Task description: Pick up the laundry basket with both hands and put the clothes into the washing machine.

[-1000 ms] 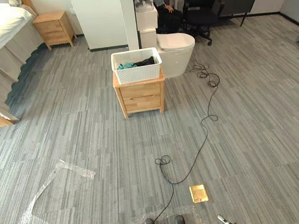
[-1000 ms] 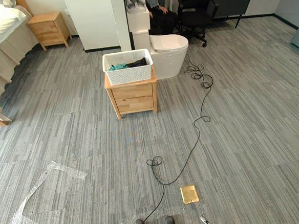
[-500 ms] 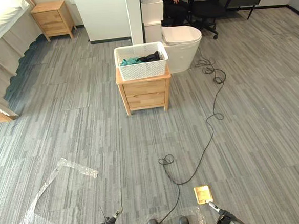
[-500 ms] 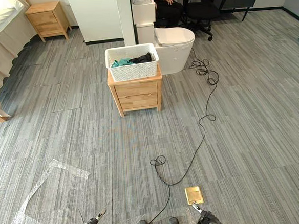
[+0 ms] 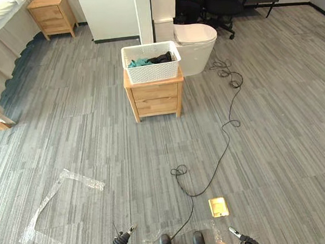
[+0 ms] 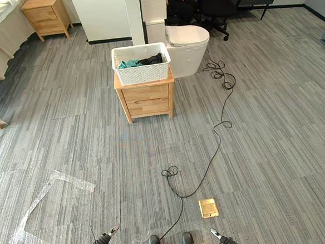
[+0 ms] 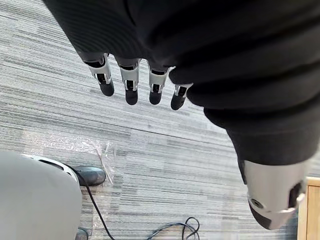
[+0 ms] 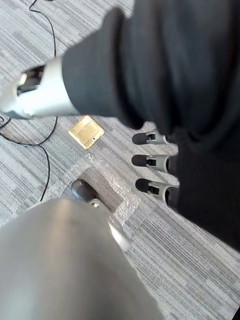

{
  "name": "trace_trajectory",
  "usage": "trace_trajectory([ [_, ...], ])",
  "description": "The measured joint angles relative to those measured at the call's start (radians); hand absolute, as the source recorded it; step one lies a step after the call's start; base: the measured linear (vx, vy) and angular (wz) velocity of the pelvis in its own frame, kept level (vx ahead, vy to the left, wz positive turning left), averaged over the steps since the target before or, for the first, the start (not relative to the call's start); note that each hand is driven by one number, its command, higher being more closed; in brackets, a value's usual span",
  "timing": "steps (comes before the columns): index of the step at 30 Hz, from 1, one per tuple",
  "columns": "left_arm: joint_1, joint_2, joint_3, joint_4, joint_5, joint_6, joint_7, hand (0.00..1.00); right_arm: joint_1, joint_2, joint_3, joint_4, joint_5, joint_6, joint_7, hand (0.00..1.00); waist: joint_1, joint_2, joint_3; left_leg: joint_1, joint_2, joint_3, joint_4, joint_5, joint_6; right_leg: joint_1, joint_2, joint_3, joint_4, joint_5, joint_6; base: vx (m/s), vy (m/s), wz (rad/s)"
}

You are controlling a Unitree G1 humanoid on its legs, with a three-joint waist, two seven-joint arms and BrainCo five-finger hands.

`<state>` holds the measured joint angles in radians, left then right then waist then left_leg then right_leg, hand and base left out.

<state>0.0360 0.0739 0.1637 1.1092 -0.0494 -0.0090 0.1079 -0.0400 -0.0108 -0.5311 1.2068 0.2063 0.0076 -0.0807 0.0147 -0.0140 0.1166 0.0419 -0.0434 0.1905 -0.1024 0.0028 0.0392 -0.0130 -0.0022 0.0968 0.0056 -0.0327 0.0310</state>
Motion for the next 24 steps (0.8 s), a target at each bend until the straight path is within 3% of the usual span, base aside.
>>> trace_trajectory([
  [7,-0.005,-0.002,0.004,-0.001,-0.047,-0.007,0.001,0.0,-0.054,0.004,-0.001,-0.016,0.037,-0.003,-0.004,0.0,0.004,0.013,0.029,-0.039,0.001,0.003,0.0,-0.004,0.004,-0.038,-0.004,-0.002,0.015,-0.002,0.002,0.04,-0.014,0.0],
  [9,-0.006,-0.003,0.006,-0.004,-0.059,-0.014,0.001,0.0,-0.048,0.005,-0.011,-0.023,0.061,-0.005,-0.006,0.0,-0.003,0.004,0.053,-0.05,-0.007,0.038,0.018,-0.04,0.038,-0.109,-0.026,-0.04,0.137,-0.08,0.034,0.02,0.01,0.44],
  [11,-0.008,-0.007,0.021,-0.023,-0.07,-0.017,0.001,0.0,-0.035,-0.005,-0.031,-0.022,0.078,-0.005,-0.007,0.0,-0.007,0.018,0.087,-0.053,-0.014,0.058,0.048,-0.053,0.04,-0.155,-0.052,-0.072,0.278,-0.126,0.064,0.06,0.019,0.45],
  [12,-0.006,-0.012,0.056,-0.036,-0.076,-0.02,0.003,0.0,-0.037,-0.018,-0.037,-0.023,0.089,-0.005,-0.005,0.0,0.004,0.023,0.109,-0.044,-0.012,0.054,0.04,-0.064,0.055,-0.228,-0.052,-0.078,0.427,-0.125,0.065,0.01,0.062,-0.01],
  [13,-0.013,-0.012,0.075,-0.034,-0.074,-0.011,0.008,0.0,-0.038,-0.019,-0.029,-0.026,0.102,-0.008,-0.004,0.0,-0.006,0.031,0.13,-0.03,-0.007,0.041,0.041,-0.069,0.064,-0.287,-0.047,-0.107,0.475,-0.145,0.042,0.02,0.085,-0.1],
  [16,-0.016,-0.01,0.086,-0.021,-0.07,-0.007,0.008,0.0,-0.025,-0.023,-0.039,-0.023,0.127,-0.016,-0.007,0.0,-0.013,0.039,0.147,-0.004,0.008,0.04,0.024,-0.083,0.064,-0.354,-0.01,-0.117,0.333,-0.106,0.059,0.1,0.132,-0.03],
  [18,-0.013,-0.017,0.146,-0.018,-0.061,0.001,0.007,0.0,0.023,-0.005,-0.086,-0.015,0.142,-0.02,-0.009,0.0,-0.041,0.022,0.158,0.055,-0.009,0.015,0.003,-0.121,0.023,-0.362,0.004,-0.106,0.14,0.022,0.078,0.3,0.117,0.31],
  [20,-0.006,-0.04,0.196,-0.023,-0.042,0.002,0.006,0.0,0.071,0.024,-0.162,-0.012,0.15,-0.009,-0.014,0.0,-0.054,0.018,0.153,0.103,-0.015,-0.023,0.004,-0.165,0.015,-0.366,0.024,-0.039,0.129,0.047,0.067,0.49,0.035,0.58],
  [22,-0.011,-0.069,0.231,-0.022,-0.007,0.001,0.001,0.0,0.119,0.048,-0.262,-0.019,0.162,0.001,-0.018,0.0,-0.062,0.035,0.14,0.121,0.002,-0.059,0.069,-0.232,-0.032,-0.404,0.041,-0.069,0.268,0.022,0.029,0.55,-0.034,0.76],
  [23,-0.011,-0.078,0.262,-0.031,0.005,0.0,-0.001,0.0,0.138,0.065,-0.277,-0.044,0.168,0.005,-0.027,0.0,-0.058,0.026,0.13,0.074,0.014,-0.045,0.234,-0.28,-0.106,-0.391,0.033,-0.089,0.304,0.012,0.008,0.62,-0.112,0.77],
  [24,-0.015,-0.085,0.301,-0.054,0.004,0.002,0.001,0.0,0.136,0.077,-0.278,-0.089,0.169,0.004,-0.03,0.0,-0.053,0.021,0.125,-0.031,0.041,0.02,0.522,-0.299,-0.129,-0.364,0.019,-0.104,0.324,-0.001,-0.049,0.62,-0.115,0.54],
])
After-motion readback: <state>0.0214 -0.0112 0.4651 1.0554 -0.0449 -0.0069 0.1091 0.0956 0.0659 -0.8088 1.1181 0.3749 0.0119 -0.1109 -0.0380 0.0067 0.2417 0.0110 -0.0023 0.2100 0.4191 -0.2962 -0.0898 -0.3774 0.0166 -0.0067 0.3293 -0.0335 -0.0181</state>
